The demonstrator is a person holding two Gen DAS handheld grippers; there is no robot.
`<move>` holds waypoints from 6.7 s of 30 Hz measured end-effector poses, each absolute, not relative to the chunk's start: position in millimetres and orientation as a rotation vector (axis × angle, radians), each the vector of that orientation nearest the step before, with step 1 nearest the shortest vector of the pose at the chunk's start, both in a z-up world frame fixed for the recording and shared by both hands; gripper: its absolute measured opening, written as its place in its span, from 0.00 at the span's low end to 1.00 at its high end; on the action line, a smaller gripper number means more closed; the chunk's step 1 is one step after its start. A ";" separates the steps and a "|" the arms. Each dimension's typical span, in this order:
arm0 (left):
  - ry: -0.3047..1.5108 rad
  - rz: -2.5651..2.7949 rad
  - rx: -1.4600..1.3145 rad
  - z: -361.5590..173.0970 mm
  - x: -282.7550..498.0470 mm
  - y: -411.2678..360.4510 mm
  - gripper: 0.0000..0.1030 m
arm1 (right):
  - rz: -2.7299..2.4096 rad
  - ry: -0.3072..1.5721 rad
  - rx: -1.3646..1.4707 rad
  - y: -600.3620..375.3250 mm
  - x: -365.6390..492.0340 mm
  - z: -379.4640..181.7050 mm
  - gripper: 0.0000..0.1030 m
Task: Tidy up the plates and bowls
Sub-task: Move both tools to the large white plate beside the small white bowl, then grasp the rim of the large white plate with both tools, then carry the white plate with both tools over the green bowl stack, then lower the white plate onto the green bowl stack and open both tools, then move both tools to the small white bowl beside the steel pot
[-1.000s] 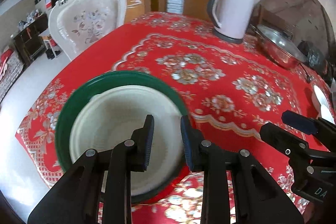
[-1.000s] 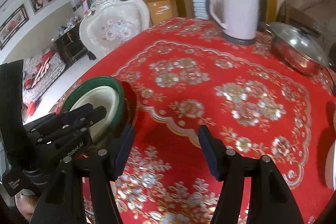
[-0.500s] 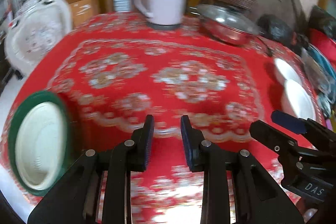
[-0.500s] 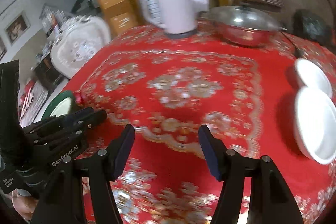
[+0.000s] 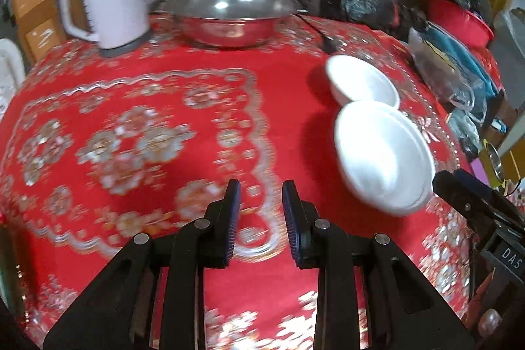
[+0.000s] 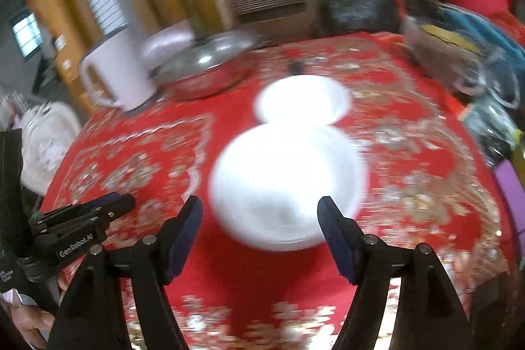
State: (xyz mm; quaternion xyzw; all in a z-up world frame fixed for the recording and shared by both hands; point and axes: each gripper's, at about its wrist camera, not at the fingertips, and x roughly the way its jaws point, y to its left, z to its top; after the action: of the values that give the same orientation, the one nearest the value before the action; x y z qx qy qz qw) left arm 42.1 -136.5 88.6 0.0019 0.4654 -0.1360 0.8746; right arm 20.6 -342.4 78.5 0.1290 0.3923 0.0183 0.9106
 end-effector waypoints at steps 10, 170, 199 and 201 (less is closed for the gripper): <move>1.044 -0.359 -0.010 67.9 70.2 -195.8 0.25 | -0.002 0.840 0.405 -405.0 34.7 52.2 0.70; 0.632 0.511 -0.261 114.7 -120.9 271.7 0.53 | 0.804 0.768 -0.210 106.0 -3.2 90.4 0.61; 0.605 0.208 -0.032 136.4 -52.4 72.5 0.53 | 0.464 0.713 -0.011 -79.7 18.2 98.8 0.65; 0.612 0.172 -0.016 135.9 -45.2 52.5 0.53 | 0.434 0.718 0.018 -102.5 20.2 97.4 0.65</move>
State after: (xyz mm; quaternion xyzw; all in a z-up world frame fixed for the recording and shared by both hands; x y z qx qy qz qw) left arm -45.2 52.5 135.9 -0.0077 0.3011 0.0844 0.9498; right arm 20.2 -102.5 97.4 0.0088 0.3484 0.2107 0.9133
